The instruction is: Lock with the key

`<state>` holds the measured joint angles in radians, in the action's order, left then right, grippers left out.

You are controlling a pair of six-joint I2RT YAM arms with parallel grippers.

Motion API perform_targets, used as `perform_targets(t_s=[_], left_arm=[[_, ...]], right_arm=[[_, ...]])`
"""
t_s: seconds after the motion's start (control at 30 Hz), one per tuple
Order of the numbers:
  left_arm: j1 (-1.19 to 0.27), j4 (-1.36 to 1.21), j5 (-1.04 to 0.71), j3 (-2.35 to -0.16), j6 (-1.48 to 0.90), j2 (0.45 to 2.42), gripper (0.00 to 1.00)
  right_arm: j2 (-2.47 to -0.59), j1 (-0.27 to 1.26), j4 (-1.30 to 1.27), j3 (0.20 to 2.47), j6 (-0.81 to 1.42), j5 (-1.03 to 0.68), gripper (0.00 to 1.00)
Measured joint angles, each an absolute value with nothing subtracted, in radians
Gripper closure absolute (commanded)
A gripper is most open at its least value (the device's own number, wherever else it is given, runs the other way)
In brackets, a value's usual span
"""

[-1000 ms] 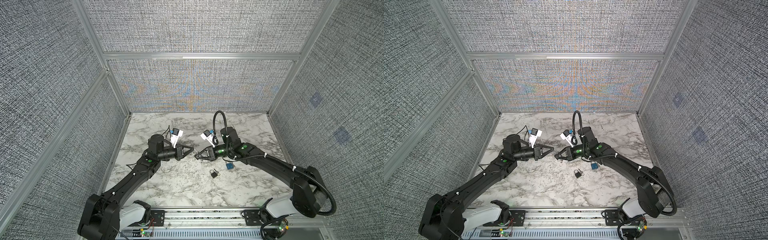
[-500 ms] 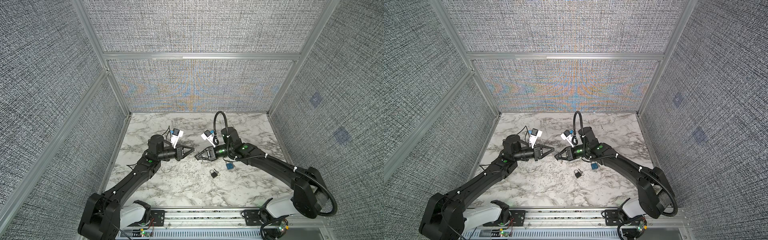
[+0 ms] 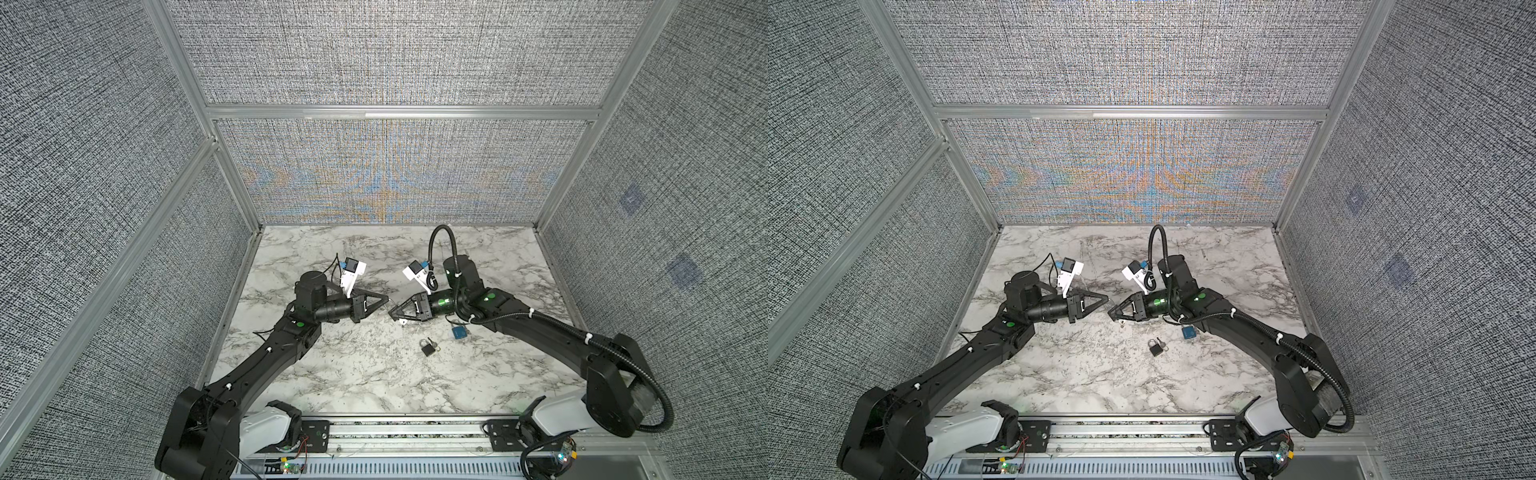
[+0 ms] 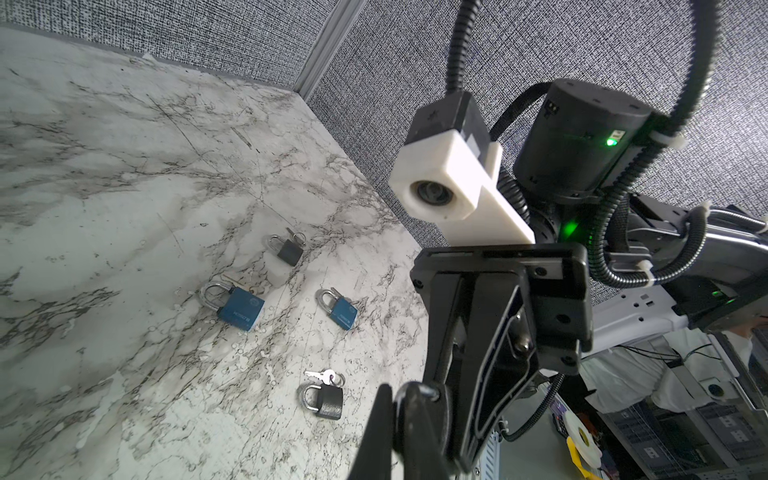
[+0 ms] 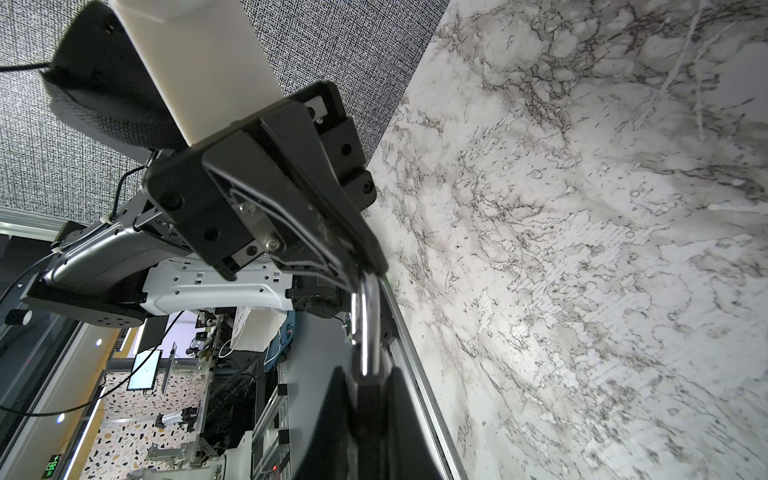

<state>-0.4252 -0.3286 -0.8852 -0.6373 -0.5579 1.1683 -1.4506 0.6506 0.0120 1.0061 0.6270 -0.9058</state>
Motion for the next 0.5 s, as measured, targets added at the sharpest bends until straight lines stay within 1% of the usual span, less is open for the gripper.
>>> perform_targets(t_s=[0.5], left_arm=[[-0.465, -0.376, -0.829, -0.606, -0.57, 1.163, 1.0]], right_arm=[[-1.453, 0.647, 0.012, 0.998, 0.677, -0.924, 1.0]])
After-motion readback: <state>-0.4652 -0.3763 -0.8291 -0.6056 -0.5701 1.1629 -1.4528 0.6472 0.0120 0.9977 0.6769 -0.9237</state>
